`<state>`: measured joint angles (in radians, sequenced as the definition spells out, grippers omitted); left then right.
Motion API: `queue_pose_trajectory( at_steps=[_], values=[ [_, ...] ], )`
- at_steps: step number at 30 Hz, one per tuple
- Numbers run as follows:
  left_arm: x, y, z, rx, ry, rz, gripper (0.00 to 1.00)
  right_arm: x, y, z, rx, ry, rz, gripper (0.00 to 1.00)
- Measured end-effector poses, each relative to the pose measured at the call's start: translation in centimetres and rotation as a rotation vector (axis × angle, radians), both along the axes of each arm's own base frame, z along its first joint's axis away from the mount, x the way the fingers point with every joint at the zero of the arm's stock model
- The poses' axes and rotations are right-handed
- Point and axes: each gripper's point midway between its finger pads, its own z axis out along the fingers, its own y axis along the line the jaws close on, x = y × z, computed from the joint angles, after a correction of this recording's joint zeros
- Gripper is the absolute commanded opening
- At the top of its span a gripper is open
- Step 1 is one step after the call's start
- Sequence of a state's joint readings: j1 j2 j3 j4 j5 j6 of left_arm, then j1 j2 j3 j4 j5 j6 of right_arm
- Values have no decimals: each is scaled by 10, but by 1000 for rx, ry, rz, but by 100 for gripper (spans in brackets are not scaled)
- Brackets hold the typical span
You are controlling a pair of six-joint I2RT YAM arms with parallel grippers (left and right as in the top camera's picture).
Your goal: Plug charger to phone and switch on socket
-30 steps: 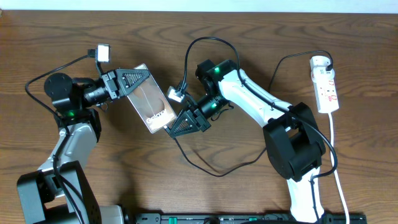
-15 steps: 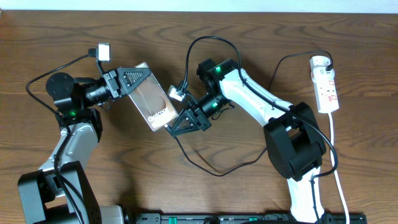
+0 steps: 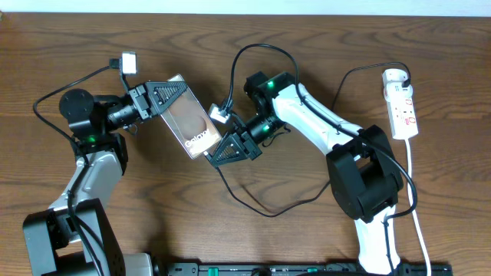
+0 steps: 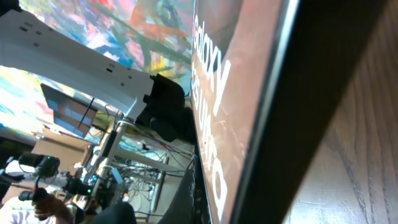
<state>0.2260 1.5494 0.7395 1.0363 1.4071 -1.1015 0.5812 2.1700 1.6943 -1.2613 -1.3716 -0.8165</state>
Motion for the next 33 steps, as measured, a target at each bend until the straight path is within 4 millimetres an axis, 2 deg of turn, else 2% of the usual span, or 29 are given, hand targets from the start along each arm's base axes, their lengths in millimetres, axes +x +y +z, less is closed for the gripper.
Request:
queue_pose_trajectory(
  at_steps=[33],
  values=[
    [4, 5, 0, -9, 12, 30, 7, 4, -1, 4, 21, 7, -12, 1]
  ],
)
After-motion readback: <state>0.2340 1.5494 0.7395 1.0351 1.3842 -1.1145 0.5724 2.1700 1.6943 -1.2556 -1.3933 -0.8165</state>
